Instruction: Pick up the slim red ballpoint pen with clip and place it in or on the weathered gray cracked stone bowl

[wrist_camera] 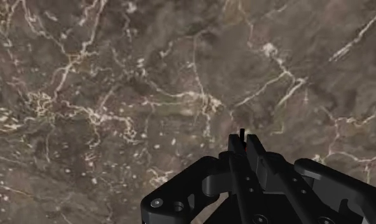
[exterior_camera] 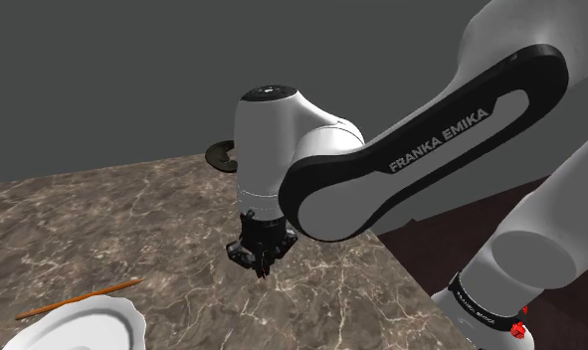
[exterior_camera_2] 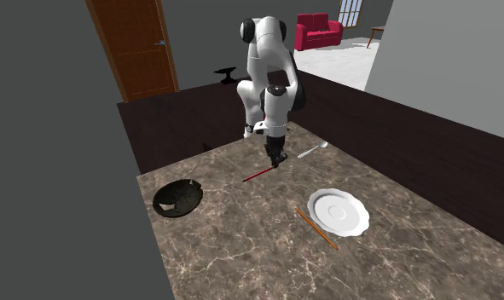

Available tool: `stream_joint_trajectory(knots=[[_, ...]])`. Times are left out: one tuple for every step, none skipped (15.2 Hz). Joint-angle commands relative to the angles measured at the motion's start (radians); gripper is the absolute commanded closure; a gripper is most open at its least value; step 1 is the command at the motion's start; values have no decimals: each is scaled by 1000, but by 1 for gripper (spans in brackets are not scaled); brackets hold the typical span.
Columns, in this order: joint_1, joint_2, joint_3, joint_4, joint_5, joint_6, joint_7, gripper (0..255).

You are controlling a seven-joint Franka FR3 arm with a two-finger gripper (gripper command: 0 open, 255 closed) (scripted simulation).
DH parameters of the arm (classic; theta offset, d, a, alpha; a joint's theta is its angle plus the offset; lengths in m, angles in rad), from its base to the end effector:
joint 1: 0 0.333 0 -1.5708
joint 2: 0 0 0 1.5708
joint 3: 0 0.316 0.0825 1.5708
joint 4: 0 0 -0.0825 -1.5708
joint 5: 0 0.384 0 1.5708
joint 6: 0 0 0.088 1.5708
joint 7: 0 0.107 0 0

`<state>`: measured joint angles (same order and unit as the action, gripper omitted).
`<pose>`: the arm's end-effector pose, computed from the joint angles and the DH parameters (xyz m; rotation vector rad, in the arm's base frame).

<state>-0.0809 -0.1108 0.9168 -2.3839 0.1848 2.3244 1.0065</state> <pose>0.3250 0.3643 0.3476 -3.0671 0.4619 0.0459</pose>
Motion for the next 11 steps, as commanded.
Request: stream_joint_trajectory(knots=[[4, -27, -9, 11, 23, -31, -18, 255], [7, -39, -14, 17, 33, -47, -25, 255], [9, -51, -19, 24, 42, -62, -32, 255], [12, -63, -24, 30, 50, -78, -38, 255], [14, -74, -29, 37, 57, -94, -43, 255], [16, -84, -34, 44, 64, -109, -48, 255], [18, -95, -39, 51, 70, -125, -53, 255], [20, -104, -45, 59, 75, -140, -57, 255], [22, -114, -50, 66, 81, -155, -61, 255], [24, -123, -55, 74, 85, -170, -64, 255], [26, -131, -60, 82, 89, -185, -67, 255]])
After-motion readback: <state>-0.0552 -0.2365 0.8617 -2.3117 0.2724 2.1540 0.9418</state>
